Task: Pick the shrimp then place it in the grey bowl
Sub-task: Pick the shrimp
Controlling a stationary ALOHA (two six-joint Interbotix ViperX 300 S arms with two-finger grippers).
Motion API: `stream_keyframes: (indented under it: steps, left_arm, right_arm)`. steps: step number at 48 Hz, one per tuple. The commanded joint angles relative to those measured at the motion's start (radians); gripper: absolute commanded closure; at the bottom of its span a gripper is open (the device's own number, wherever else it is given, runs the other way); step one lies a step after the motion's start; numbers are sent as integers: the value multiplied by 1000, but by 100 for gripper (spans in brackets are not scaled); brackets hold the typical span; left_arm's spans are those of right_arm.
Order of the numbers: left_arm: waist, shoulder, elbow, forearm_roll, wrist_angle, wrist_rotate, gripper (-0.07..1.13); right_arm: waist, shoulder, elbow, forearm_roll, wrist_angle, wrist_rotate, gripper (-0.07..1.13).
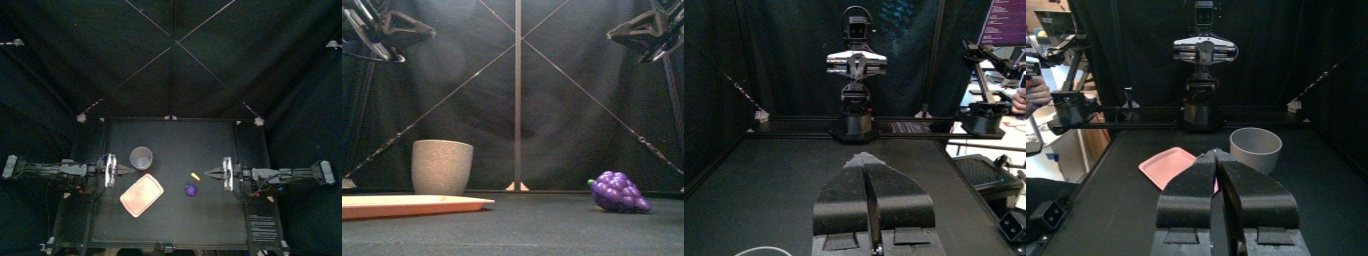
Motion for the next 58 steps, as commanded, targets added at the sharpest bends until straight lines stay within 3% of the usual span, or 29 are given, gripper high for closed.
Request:
stream_keyframes:
  steps: [1,14,25,33,46,49,58]
  left_arm:
    - [29,9,-5,-18,-2,-2,108]
    - [52,12,-12,-20,54,3,107]
    - [87,12,-20,-21,143,2,107]
    - [89,14,-17,-23,146,3,107]
    - [92,12,-18,-23,144,3,107]
    - [91,12,-18,-23,144,3,106]
    - [91,14,-17,-21,141,3,106]
  right_arm:
    - [-20,28,3,6,8,2,106]
    - [-95,104,-26,54,173,37,105]
    - [-166,156,-77,152,402,43,101]
    - [-183,198,-98,193,426,43,77]
    - [-229,284,-121,227,411,43,17]
    - [-235,307,-120,235,411,40,12]
    - [-233,399,-114,238,428,43,12]
